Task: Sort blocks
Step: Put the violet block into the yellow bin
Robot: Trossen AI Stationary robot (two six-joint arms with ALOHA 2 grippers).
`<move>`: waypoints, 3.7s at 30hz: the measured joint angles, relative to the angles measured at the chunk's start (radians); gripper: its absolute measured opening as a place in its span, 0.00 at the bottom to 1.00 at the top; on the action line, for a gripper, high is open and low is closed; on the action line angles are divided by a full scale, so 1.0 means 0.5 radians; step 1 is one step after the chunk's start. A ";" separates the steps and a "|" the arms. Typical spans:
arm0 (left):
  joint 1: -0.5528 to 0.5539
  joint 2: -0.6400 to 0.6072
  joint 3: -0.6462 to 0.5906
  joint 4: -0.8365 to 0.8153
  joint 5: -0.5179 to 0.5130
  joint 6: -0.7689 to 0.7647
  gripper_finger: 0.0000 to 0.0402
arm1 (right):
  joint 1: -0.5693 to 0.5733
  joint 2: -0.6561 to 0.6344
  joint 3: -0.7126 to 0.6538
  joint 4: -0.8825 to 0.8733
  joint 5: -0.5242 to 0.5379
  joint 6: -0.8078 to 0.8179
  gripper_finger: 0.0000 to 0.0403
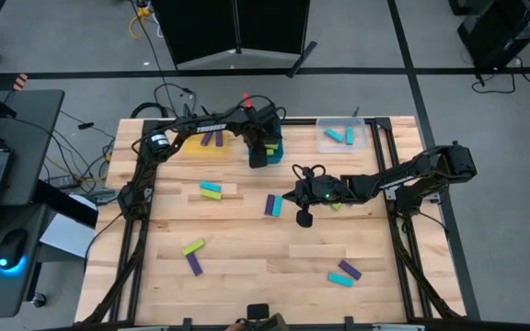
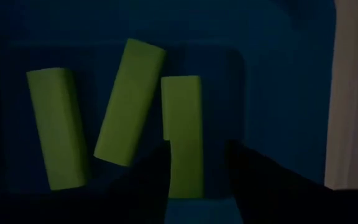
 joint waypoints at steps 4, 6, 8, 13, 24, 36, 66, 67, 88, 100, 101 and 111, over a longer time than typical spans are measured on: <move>-0.015 -0.051 -0.001 0.078 0.052 -0.010 0.31 | 0.000 0.000 0.000 0.002 0.000 -0.010 0.03; -0.034 -0.100 -0.001 0.158 0.095 -0.008 0.24 | 0.000 0.000 -0.001 0.004 0.006 -0.010 0.03; -0.046 -0.144 0.000 0.225 0.106 -0.007 0.16 | 0.000 0.000 -0.001 0.003 0.082 -0.026 0.03; -0.035 -0.235 0.000 0.330 0.275 -0.070 0.02 | -0.001 0.000 -0.002 0.005 0.258 -0.073 0.03; -0.033 -0.255 0.000 0.690 0.379 -0.143 0.01 | -0.042 0.000 -0.066 0.152 0.340 -0.212 0.03; -0.024 -0.257 0.000 1.018 0.553 -0.242 0.01 | -0.119 0.000 -0.398 0.676 0.246 -0.104 0.04; -0.064 -0.914 -1.224 2.286 0.604 -0.485 0.00 | -0.132 -0.002 -0.397 0.681 0.129 -0.106 0.02; -0.074 -0.994 -1.329 2.306 0.601 -0.485 0.00 | -0.132 -0.002 -0.398 0.679 0.117 -0.106 0.02; -0.313 -1.843 -2.493 2.585 0.536 -0.726 0.05 | -0.186 -0.002 -0.192 0.301 -0.097 0.015 0.04; -0.327 -1.824 -2.494 2.612 0.364 -0.658 0.02 | -0.249 -0.002 0.378 -1.058 -0.080 0.180 0.10; -0.328 -1.824 -2.494 2.612 0.340 -0.658 0.02 | -0.249 -0.002 0.432 -1.193 -0.080 0.211 0.10; -0.328 -1.823 -2.494 2.613 0.339 -0.658 0.02 | -0.191 -0.012 0.619 -2.278 -0.066 1.073 0.09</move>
